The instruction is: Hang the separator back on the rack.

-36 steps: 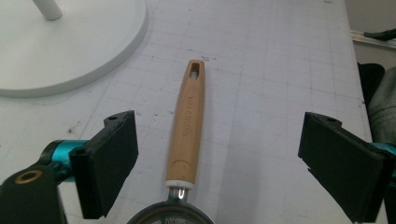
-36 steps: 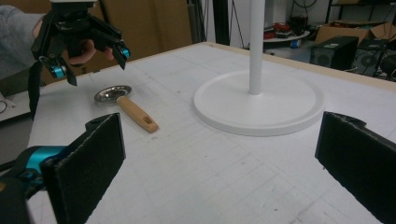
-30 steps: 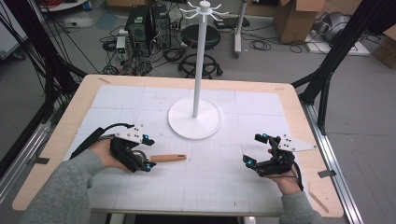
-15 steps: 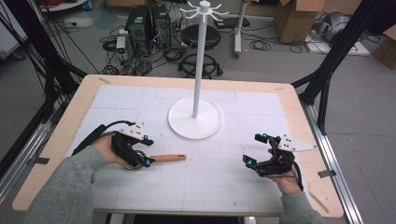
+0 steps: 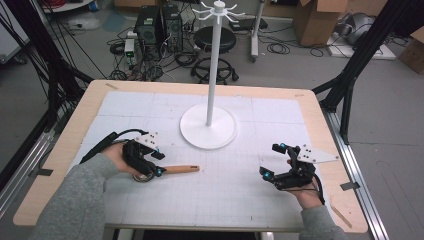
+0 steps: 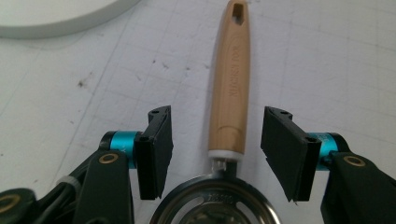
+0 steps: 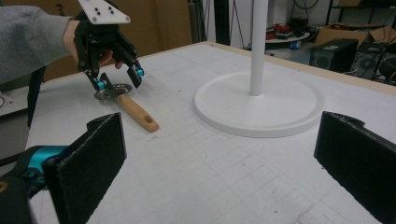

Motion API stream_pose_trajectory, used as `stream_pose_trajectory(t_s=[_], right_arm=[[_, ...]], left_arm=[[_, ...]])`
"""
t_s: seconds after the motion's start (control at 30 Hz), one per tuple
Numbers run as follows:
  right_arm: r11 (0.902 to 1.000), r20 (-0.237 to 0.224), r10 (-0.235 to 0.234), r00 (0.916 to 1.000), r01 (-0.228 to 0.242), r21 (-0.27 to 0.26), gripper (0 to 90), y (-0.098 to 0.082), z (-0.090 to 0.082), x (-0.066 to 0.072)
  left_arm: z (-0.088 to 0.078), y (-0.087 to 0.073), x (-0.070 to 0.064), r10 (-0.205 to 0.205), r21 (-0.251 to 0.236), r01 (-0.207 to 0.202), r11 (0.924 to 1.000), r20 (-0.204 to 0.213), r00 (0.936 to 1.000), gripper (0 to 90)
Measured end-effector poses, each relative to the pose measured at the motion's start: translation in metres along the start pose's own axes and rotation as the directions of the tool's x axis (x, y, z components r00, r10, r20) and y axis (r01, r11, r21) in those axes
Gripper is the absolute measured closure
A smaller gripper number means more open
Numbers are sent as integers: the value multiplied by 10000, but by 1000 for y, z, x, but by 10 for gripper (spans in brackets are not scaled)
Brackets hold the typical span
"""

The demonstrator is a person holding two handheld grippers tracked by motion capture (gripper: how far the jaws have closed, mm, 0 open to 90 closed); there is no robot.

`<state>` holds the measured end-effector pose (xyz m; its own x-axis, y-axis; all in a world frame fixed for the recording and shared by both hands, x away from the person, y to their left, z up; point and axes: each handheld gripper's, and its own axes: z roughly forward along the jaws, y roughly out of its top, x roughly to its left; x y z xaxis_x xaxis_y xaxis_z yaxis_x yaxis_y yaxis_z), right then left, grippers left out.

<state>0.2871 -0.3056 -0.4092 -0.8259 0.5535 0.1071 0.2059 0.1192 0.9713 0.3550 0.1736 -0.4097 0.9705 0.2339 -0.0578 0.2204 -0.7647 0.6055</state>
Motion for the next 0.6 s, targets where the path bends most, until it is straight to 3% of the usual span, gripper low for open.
stream_pose_trajectory(t_s=[0.07,0.17,0.27,0.3,0.4,0.47,0.5,0.57,0.6], right_arm=[[10000,7,-21,10000,21,-35,12,0,0,0],[10000,6,-11,10000,11,-49,12,0,0,-1],[10000,-24,15,10000,-15,-8,13,0,0,0],[10000,-28,13,10000,-13,-15,12,0,0,0],[10000,-33,7,10000,-7,-19,13,0,0,0],[10000,-23,-18,10000,18,-42,12,0,0,0],[10000,-26,-11,10000,11,-45,13,0,0,-1],[10000,-36,-10,10000,10,-51,13,0,0,-1],[10000,-36,-17,10000,17,-46,13,0,0,-1]], left_arm=[[2,0,-1,-145,64,145,9999,88,9999,466],[4,-1,-2,177,49,-179,9998,287,9994,505],[4,0,-1,203,225,-210,9995,292,9994,514],[5,-1,-2,30,230,-36,9997,259,9997,529],[7,-1,-2,148,506,-161,9986,261,9995,576],[8,0,-1,432,741,-453,9962,295,9986,596],[9,0,-2,248,707,-265,9971,242,9994,595],[11,1,-1,399,942,-425,9946,287,9988,591],[12,2,-3,184,843,-207,9962,284,9994,593]])
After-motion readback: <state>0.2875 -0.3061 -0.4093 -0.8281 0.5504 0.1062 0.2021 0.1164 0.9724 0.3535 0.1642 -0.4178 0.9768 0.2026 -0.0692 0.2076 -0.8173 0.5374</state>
